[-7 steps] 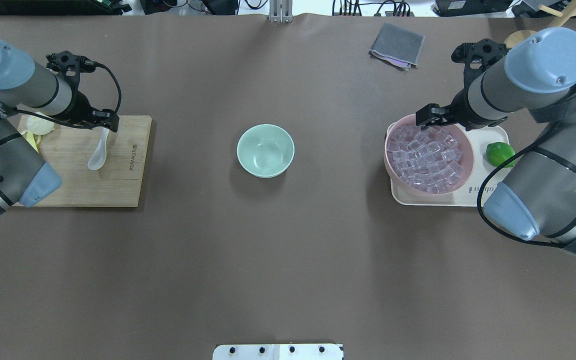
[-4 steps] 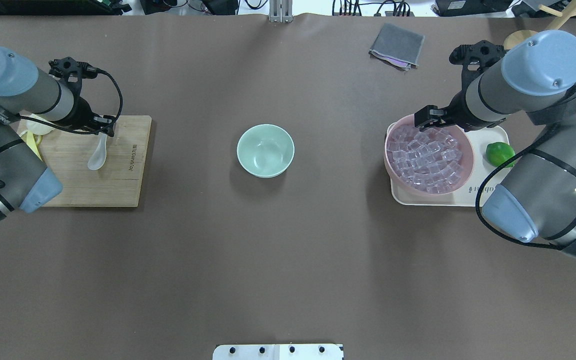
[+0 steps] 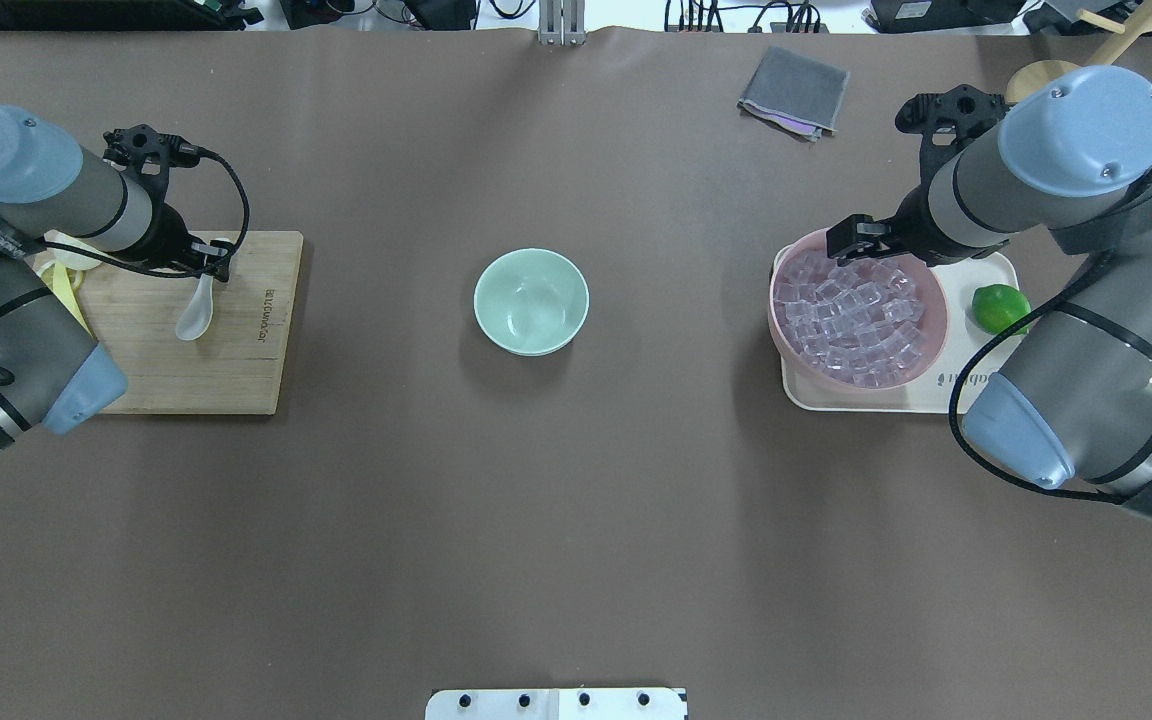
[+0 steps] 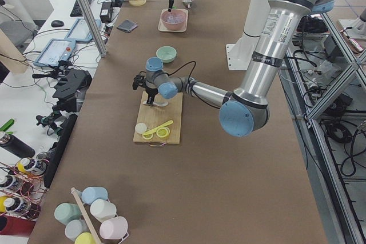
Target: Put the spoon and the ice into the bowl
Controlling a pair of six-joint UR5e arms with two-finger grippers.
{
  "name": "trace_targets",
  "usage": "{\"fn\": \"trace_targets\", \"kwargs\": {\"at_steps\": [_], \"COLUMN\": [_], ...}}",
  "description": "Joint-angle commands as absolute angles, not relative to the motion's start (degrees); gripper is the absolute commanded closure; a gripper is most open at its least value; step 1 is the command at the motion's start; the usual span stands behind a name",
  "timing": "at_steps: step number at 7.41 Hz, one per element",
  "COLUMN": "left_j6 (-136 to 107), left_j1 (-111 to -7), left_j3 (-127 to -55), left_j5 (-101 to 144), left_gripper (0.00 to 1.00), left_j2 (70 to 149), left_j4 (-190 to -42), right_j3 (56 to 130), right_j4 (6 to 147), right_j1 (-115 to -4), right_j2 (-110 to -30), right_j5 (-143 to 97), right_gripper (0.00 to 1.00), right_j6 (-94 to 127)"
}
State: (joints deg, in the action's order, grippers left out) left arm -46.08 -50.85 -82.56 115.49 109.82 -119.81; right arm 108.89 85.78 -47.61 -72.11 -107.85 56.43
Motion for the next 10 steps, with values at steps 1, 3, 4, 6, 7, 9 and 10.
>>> {"fn": "trace_targets", "kwargs": {"at_steps": [1, 3, 4, 6, 7, 9, 10], "left_j6": [-46.58, -56.95, -65.48, -80.52, -87.12, -93.57, -94.21], "left_j1": [-50.80, -50.63, -50.54, -47.31, -43.11, -37.12, -34.83], "left_j3": [-83.84, -86.56, -87.36, -88.58, -88.25, -86.85, -85.62], "left_j5": [115.58, 115.58, 115.49, 112.09, 106.23, 97.34, 93.81], "left_gripper": [1.00, 1.00, 1.00, 1.00, 1.00, 1.00, 1.00], "left_j2": [109.86, 111.52, 114.58, 120.29, 123.63, 126.99, 129.70], "left_j4": [-120.67, -120.67, -120.59, -120.32, -119.89, -119.01, -115.78], "right_j3": [108.90, 108.63, 108.28, 107.76, 107.23, 106.09, 105.74], "right_j4": [85.78, 85.69, 85.35, 85.08, 84.99, 84.90, 84.82], "right_j1": [-47.46, -46.94, -46.24, -44.22, -43.95, -43.86, -43.34], "right_j2": [-72.07, -72.07, -71.98, -70.94, -70.58, -70.14, -69.61], "right_j5": [-107.84, -107.75, -106.45, -103.19, -102.84, -102.75, -101.70], "right_gripper": [0.01, 0.01, 0.01, 0.01, 0.01, 0.01, 0.01], "right_j6": [56.43, 56.43, 56.60, 64.21, 64.33, 64.86, 65.73]}}
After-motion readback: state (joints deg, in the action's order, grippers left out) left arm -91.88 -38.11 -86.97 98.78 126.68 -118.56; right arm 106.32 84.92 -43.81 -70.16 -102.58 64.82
